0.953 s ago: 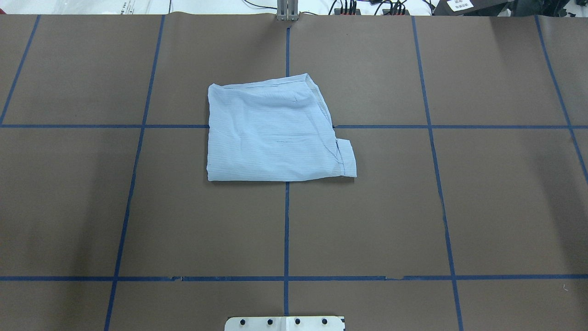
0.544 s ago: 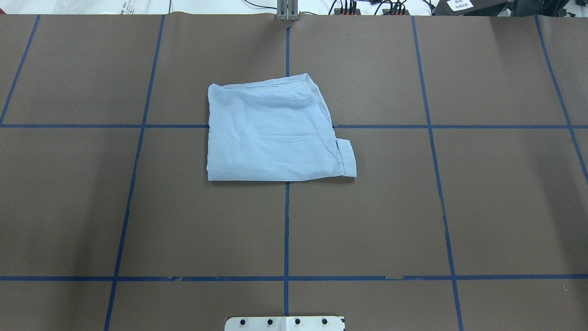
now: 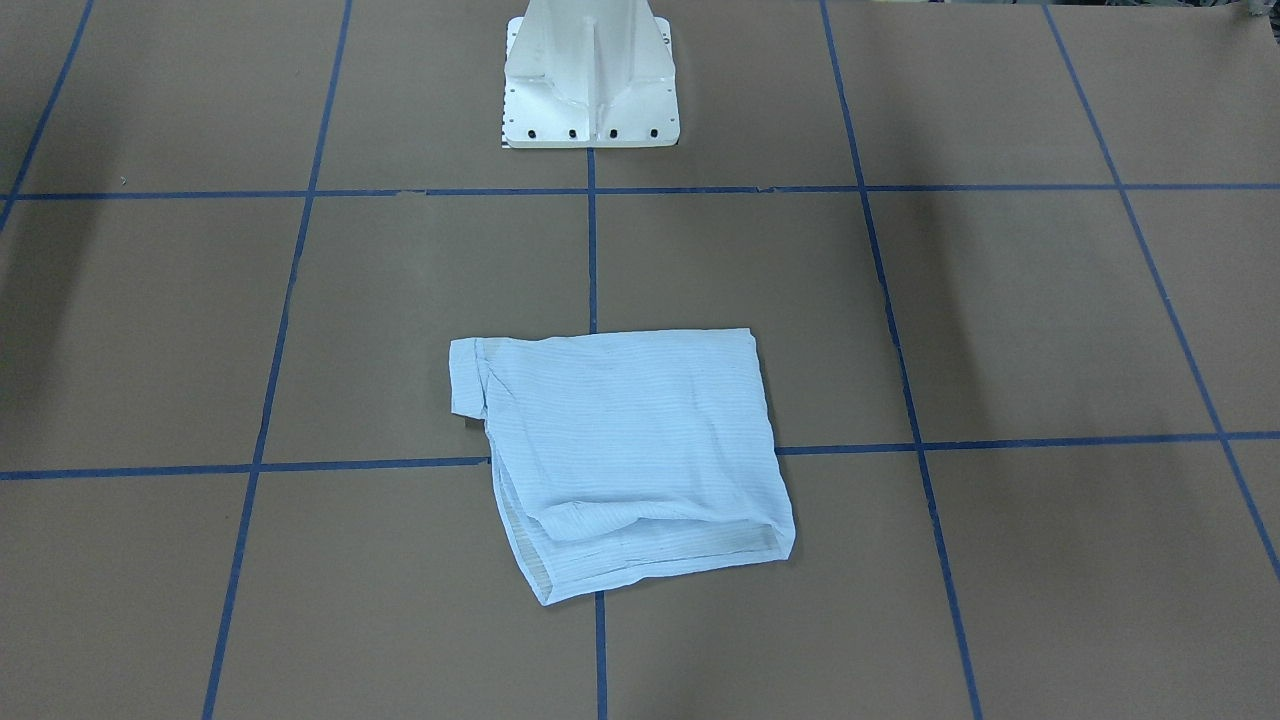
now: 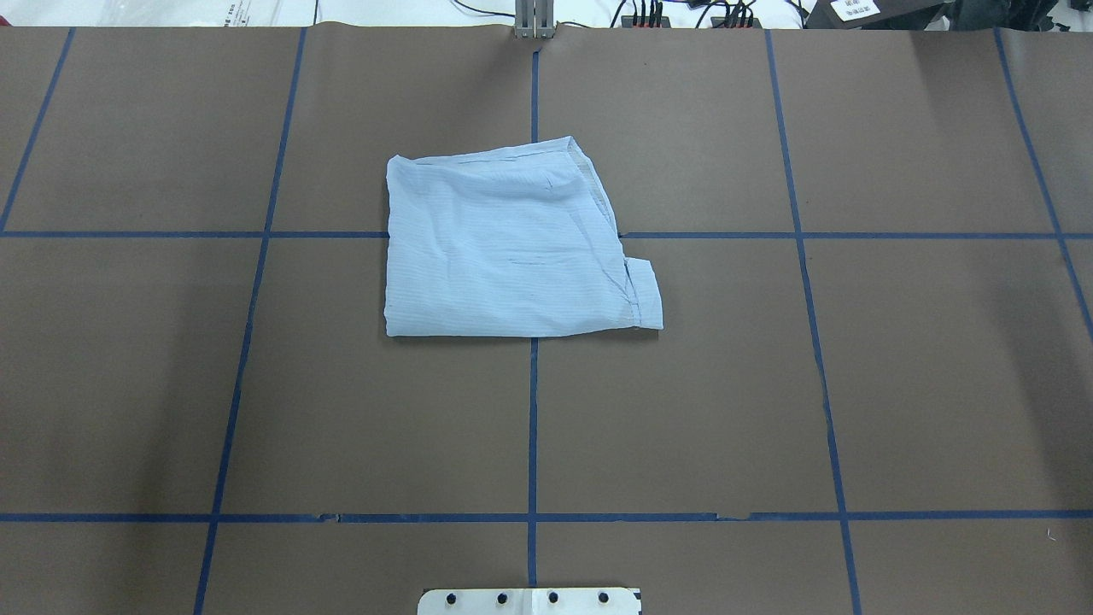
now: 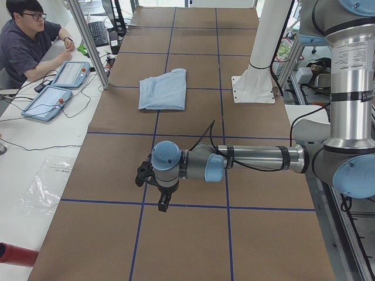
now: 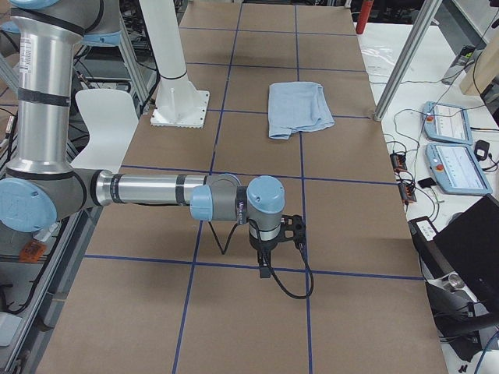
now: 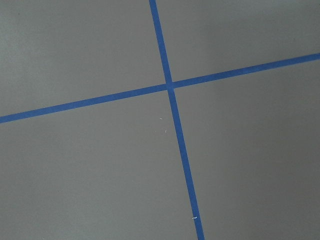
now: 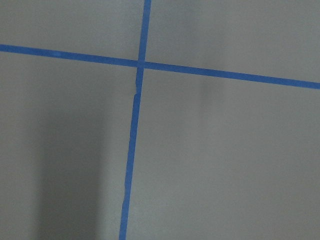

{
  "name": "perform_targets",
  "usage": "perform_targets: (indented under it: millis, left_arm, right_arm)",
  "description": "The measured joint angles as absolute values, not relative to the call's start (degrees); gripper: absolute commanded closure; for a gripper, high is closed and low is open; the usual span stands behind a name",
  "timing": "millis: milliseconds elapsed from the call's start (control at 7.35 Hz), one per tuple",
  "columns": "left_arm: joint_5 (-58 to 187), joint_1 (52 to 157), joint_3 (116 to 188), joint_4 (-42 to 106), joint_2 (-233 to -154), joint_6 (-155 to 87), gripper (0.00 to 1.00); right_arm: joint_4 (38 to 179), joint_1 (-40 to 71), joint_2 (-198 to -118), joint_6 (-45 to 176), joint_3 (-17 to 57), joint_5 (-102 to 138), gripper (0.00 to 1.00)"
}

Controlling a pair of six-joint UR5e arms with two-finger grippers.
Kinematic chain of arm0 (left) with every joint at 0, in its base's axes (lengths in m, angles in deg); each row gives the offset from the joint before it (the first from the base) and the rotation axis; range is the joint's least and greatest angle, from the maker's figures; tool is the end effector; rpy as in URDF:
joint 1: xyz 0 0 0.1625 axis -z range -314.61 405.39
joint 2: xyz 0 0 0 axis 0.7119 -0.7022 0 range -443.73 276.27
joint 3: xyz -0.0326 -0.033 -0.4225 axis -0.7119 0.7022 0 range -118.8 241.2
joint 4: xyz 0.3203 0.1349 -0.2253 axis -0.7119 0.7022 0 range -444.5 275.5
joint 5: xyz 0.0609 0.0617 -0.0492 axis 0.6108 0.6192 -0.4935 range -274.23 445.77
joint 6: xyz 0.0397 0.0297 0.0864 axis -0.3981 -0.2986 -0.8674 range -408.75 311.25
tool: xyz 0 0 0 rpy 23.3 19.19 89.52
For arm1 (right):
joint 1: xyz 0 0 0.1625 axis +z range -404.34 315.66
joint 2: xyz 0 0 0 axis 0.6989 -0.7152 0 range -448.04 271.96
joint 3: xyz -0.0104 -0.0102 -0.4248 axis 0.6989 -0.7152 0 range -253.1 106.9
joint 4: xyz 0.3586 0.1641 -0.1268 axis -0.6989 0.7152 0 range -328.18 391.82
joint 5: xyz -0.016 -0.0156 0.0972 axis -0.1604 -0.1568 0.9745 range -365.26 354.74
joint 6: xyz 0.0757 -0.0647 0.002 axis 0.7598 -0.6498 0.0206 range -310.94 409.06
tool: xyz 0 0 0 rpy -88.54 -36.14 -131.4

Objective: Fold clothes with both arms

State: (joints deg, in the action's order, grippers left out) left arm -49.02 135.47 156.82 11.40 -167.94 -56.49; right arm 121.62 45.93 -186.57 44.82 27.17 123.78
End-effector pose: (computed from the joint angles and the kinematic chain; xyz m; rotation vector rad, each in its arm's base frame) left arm -0.0638 -0.4554 0.6470 0.1480 0.7737 0.1659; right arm 0.0725 -0.4309 0.6449 0.0594 -0.6796 -0.0781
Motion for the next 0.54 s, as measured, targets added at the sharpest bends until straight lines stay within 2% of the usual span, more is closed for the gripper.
perform_targets:
  millis: [544]
  left_arm:
    - [-47.1,135.5,157.0,11.5,-167.9,-56.4,0.0]
  right_arm:
    - [121.6,45.7,-186.5,44.8,27.1,124.0,0.0]
